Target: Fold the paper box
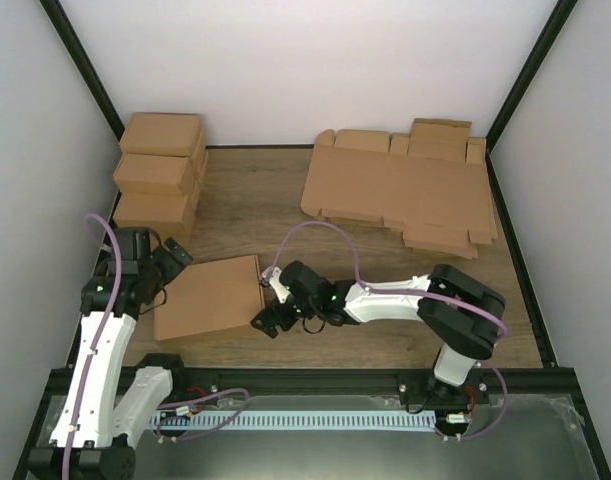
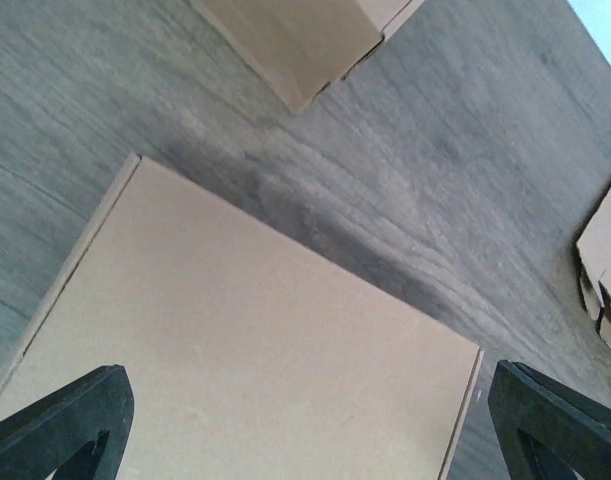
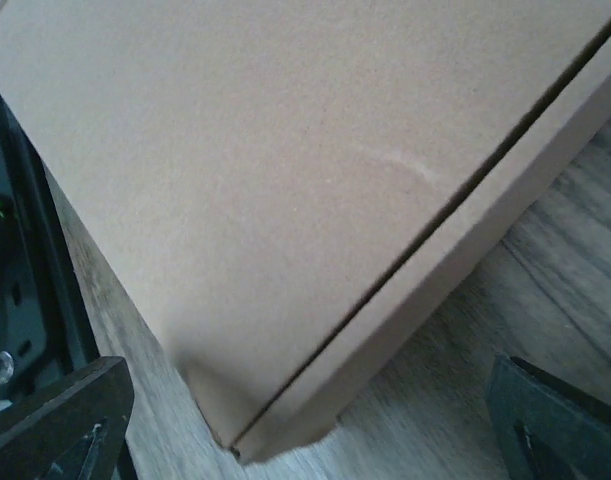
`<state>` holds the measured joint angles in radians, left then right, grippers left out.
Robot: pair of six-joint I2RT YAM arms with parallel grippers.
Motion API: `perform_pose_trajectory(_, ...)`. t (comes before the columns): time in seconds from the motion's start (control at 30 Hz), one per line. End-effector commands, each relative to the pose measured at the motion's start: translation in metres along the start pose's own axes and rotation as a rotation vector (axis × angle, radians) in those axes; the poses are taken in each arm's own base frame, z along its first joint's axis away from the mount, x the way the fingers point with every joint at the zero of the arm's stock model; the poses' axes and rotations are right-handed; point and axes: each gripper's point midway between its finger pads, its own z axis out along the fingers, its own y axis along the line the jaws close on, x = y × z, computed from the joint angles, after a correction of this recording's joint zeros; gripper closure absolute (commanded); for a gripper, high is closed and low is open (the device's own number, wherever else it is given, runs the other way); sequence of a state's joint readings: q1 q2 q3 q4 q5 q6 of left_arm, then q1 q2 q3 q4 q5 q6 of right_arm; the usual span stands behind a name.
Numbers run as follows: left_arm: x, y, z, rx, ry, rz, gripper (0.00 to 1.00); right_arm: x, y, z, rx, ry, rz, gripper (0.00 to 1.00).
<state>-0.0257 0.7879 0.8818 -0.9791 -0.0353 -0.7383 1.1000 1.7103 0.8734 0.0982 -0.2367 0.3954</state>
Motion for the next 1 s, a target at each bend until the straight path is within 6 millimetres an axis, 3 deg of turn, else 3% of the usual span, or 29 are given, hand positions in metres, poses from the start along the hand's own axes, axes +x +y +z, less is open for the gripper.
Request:
perform_pose_trajectory(0.0,0.023,0.008,0.000,-0.015,0.101,-0.039,0.00,-0.002,0.008,-0.009,0.023,-0.030,-0.264,0.00)
perform_pose_trajectory(0.13,0.046,0.006,-0.002,0.041,0.184,-0.118,0.00,0.009,0.009,0.006,0.124,0.005,-0.364,0.00)
perform_pose_trajectory(0.23,0.052,0.006,-0.006,0.066,0.193,-0.168,0.00,0.010,0.005,0.020,0.193,0.022,-0.354,0.00)
perform_pose_trajectory(0.5,0.065,0.025,-0.010,-0.012,0.220,-0.218,0.00,-0.010,0.004,0.036,0.283,-0.056,-0.173,0.00)
perform_pose_trajectory(0.6,0.070,0.025,-0.012,0.005,0.231,-0.248,0.00,-0.015,-0.007,0.045,0.359,-0.065,-0.093,0.00)
perform_pose_trajectory(0.83,0.069,0.019,-0.015,0.043,0.231,-0.287,0.00,-0.021,-0.022,0.067,0.439,-0.103,0.096,0.13)
perform_pose_trajectory(0.97,0.071,0.021,-0.014,0.025,0.235,-0.297,0.00,-0.029,-0.019,0.082,0.424,-0.117,0.121,0.17)
